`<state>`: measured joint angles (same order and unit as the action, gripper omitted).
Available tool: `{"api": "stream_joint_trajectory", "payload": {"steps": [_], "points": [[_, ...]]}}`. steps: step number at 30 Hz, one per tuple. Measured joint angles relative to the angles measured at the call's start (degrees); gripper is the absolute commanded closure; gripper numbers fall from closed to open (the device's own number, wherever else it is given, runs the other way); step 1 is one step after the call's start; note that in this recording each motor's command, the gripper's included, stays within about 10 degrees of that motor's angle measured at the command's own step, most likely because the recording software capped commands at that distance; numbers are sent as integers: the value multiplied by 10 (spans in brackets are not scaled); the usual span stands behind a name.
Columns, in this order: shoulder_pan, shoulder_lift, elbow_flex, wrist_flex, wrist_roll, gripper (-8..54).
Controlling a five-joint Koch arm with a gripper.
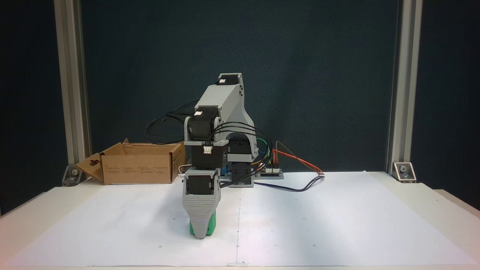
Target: Grasp a green dice and put it in the bin.
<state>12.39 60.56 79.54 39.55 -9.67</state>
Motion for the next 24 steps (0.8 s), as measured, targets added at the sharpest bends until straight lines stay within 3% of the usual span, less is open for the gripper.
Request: {"api": "stream_joint_trajectory", "payload": {"steps": [8, 20, 24], "points": [[4, 23, 15, 13, 0, 341], [30, 382, 22, 192, 0, 341], [126, 424, 22, 204, 0, 341]]}}
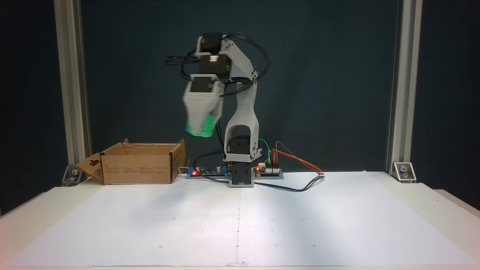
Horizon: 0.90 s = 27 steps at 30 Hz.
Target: Grasp a green dice and put it in the bin.
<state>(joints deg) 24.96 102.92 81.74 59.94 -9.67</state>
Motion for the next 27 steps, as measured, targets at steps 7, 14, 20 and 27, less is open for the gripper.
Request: {"api": "stream_joint_trajectory", "payload": {"steps": [7, 14, 20, 27], "points": [[290, -1, 1, -1, -35, 341], [580, -25, 1, -5, -163, 341], [747, -110, 1, -47, -203, 341], [769, -220, 1, -101, -214, 341]]}}
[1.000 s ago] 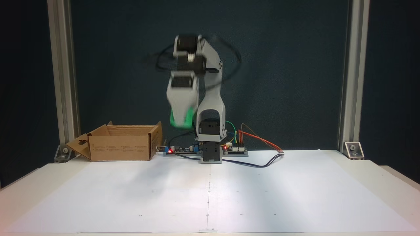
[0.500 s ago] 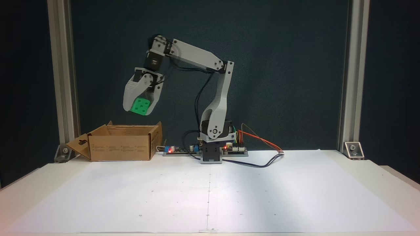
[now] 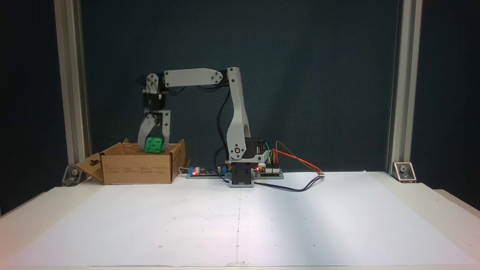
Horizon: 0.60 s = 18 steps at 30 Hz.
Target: Grasp a green dice and put it in the bin.
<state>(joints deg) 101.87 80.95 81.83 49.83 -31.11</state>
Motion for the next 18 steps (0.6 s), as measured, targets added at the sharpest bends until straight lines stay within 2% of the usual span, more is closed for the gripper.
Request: {"api": "stream_joint_trajectory", "payload": {"steps": [1, 2, 3, 4, 6, 11, 15, 18], "points": [[0, -4, 0, -8, 0, 341], [0, -4, 0, -16, 0, 307], [0, -4, 0, -23, 0, 220], [0, -4, 0, -25, 0, 169], [0, -7, 1, -27, 0, 119], [3, -6, 6, -28, 0, 62], [2, 3, 6, -28, 0, 62], [-37, 67, 6, -28, 3, 62]]}}
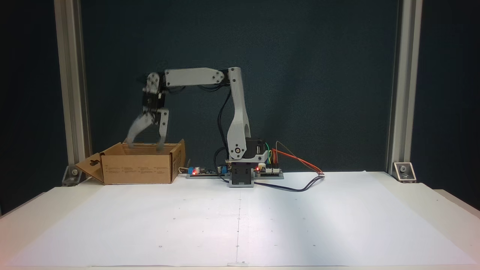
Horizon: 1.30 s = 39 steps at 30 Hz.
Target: Grasp a green dice and put it in the bin.
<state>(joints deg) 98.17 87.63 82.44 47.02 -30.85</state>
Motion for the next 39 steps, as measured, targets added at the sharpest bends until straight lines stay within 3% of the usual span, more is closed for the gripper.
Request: {"api": "stream_joint_trajectory", "payload": {"steps": [7, 17, 25, 33, 39], "points": [[-258, 151, 0, 2, 138, 31], [-673, 220, 18, -8, 290, 18], [-991, 286, 204, -206, 325, 6], [-1009, 403, 475, -416, 325, 2], [-996, 418, 635, -569, 325, 6]]}}
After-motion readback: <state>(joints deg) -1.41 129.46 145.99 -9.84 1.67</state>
